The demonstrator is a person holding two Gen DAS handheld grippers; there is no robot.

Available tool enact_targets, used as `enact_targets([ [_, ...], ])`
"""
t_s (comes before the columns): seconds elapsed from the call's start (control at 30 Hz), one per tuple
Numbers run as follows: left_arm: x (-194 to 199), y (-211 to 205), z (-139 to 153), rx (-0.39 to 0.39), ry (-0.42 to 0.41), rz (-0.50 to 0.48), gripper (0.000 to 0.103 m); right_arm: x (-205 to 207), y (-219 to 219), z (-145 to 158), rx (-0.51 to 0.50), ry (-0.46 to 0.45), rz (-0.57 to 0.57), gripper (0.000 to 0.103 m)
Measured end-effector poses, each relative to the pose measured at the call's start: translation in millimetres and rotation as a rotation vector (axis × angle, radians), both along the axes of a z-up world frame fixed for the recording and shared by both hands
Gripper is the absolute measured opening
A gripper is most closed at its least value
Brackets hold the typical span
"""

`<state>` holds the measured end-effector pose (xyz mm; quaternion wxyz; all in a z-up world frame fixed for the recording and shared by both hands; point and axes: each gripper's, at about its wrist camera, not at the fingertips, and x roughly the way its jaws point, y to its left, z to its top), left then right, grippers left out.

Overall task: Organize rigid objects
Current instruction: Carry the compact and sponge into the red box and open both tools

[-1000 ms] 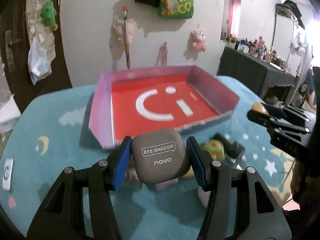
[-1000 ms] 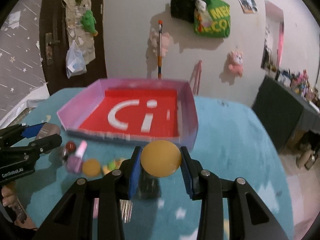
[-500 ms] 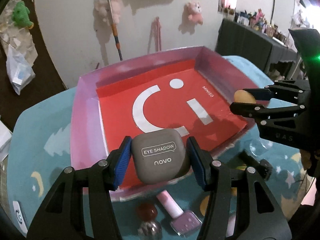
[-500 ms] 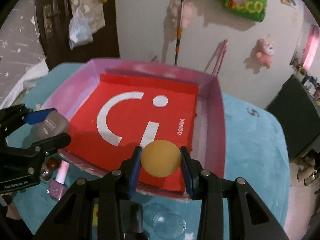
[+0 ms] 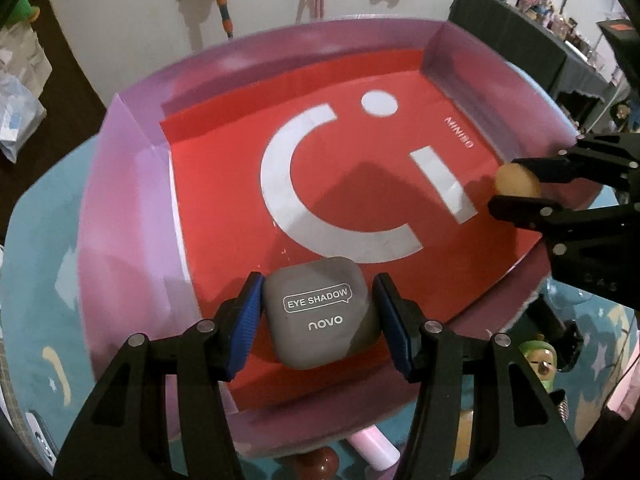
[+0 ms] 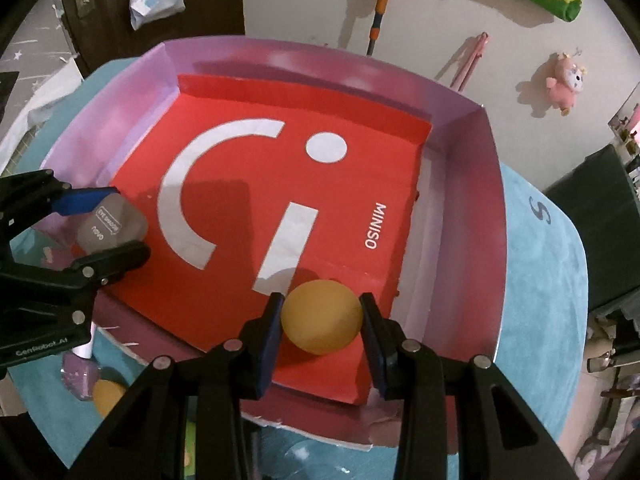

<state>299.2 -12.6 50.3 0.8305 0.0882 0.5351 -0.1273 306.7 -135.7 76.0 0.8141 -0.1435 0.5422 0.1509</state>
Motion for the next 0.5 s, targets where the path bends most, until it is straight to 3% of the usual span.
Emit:
enact_targets([
  [0.5,2.6,3.6,-4.5,-0.006,0.004,0.016,0.055,1.9,1.8,-11.3,-0.041,0.018,0.009,0.039],
])
